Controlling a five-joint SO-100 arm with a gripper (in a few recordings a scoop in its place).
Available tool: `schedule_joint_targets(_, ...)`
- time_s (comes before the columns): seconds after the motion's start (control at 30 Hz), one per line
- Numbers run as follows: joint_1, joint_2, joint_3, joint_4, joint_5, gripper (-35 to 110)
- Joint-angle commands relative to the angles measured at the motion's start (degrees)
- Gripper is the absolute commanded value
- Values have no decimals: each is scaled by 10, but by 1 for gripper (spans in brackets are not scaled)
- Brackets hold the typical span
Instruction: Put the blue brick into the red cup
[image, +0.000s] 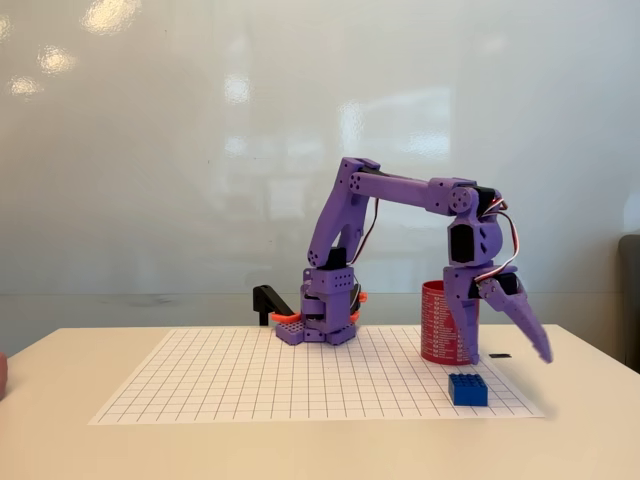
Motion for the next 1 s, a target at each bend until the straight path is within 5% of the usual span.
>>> schedule_joint_targets(0.0, 1, 54, 6, -6, -17, 54)
schedule_joint_targets(0.5, 55, 66, 171, -138, 3, 53)
schedule_joint_targets(0.67, 54, 67, 162, -138, -15, 3)
schedule_joint_targets(0.97, 50, 62, 160, -134, -26, 0)
